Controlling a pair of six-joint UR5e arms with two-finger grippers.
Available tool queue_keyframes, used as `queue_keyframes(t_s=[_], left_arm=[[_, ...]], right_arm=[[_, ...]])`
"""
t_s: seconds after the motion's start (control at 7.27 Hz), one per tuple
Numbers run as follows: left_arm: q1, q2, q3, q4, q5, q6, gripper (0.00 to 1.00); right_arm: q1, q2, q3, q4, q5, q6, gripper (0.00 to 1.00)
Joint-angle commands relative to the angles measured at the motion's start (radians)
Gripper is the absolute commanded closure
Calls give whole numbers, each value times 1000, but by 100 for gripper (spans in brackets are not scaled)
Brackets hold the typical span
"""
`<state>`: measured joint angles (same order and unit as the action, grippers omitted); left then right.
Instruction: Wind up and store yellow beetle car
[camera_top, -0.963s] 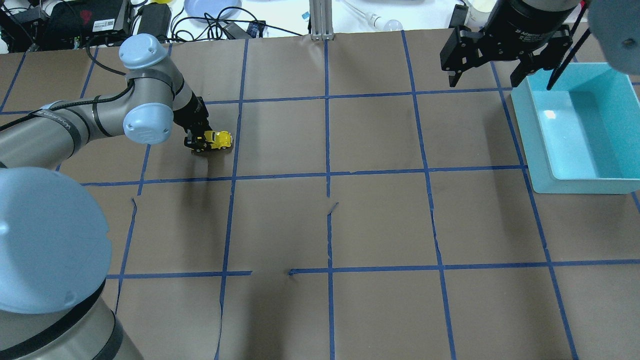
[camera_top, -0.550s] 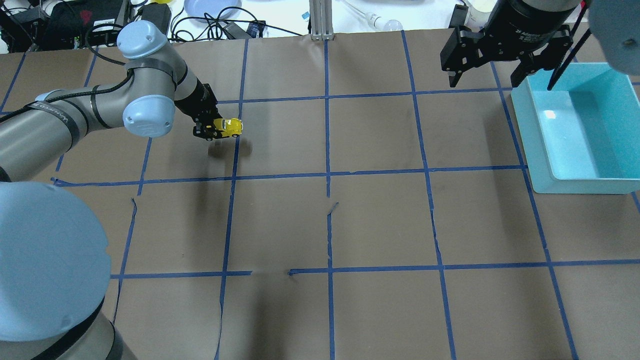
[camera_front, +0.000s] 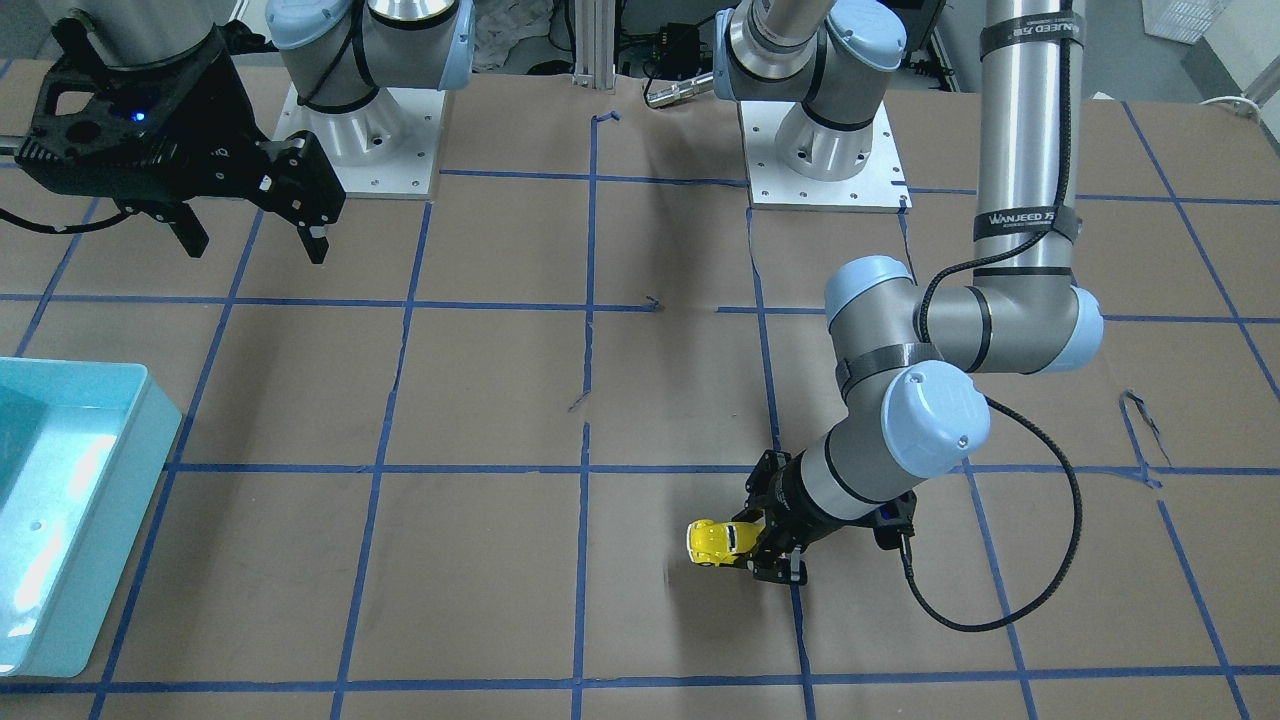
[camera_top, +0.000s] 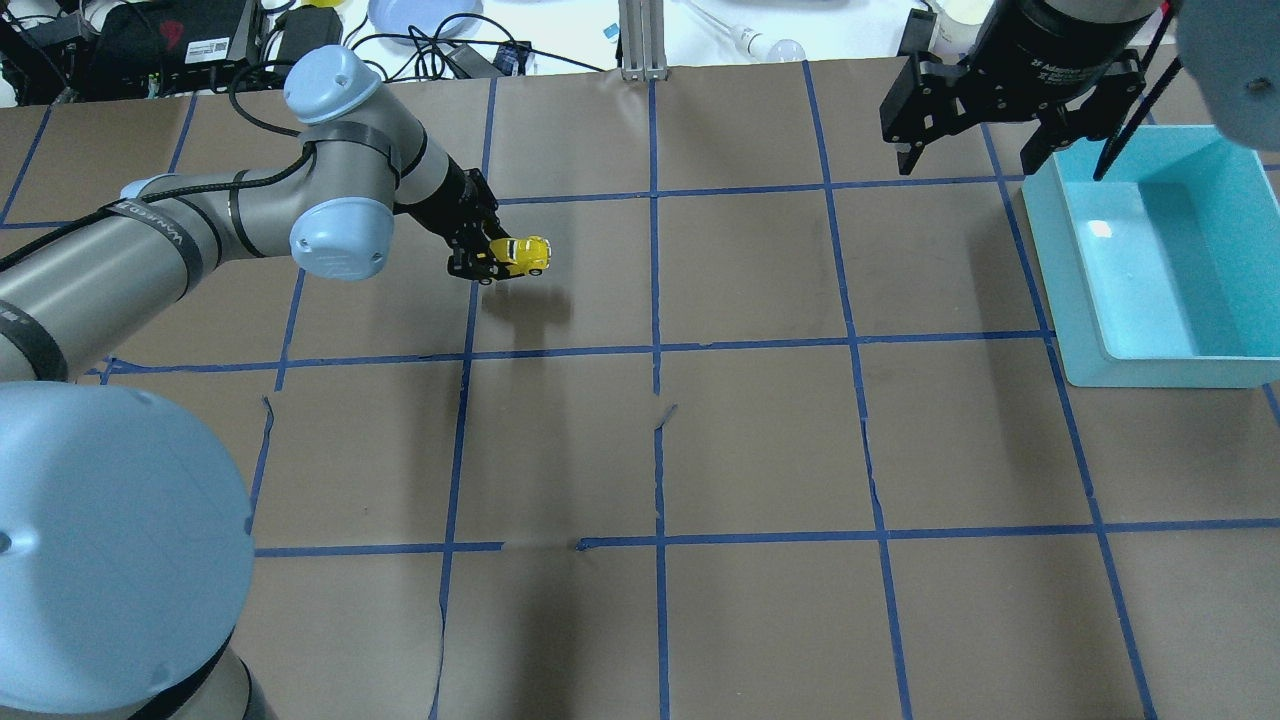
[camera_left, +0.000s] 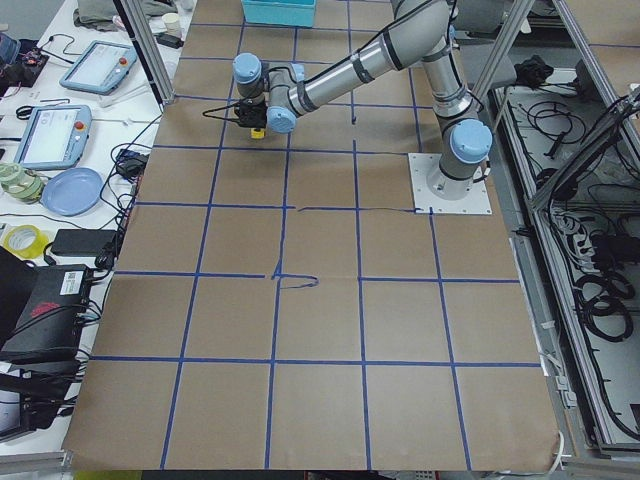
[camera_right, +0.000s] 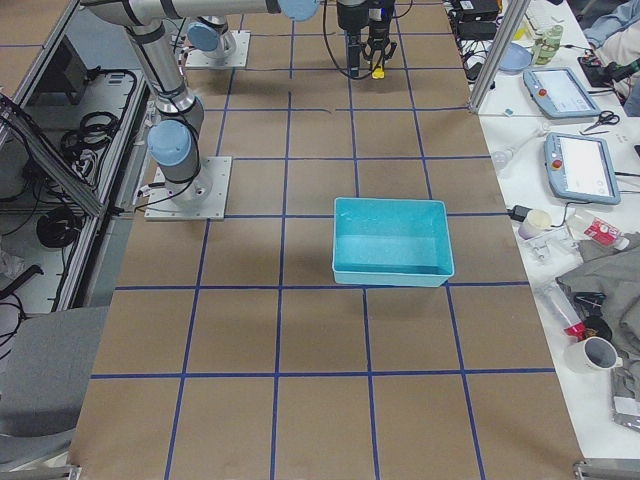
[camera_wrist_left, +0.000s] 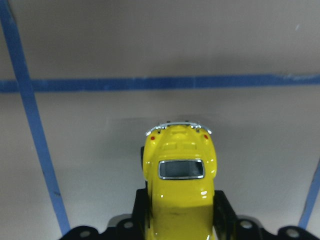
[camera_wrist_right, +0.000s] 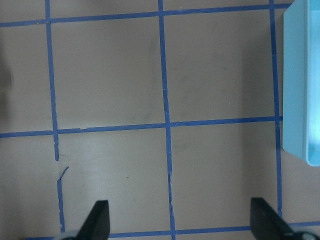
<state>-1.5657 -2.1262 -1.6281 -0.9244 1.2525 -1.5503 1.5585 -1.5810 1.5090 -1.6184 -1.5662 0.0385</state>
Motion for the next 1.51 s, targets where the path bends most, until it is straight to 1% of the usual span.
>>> queue_keyframes(t_s=[0.0,0.14,0.28,0.55,1.38], left_arm=[[-2,-24,-1,-1,-5,6,100],[3,-35,7,-1,27,10,100],[7,-43,8,-1,95,27,100],[15,-47,11,1,105,27,100],[107,-40,20,-1,102,30,100]], right_arm=[[0,-2,0,0,0,0,0],[-1,-4,0,0,0,0,0],[-1,-4,0,0,-1,0,0],[-1,-5,0,0,-1,0,0],[-1,-11,4,0,-1,0,0]])
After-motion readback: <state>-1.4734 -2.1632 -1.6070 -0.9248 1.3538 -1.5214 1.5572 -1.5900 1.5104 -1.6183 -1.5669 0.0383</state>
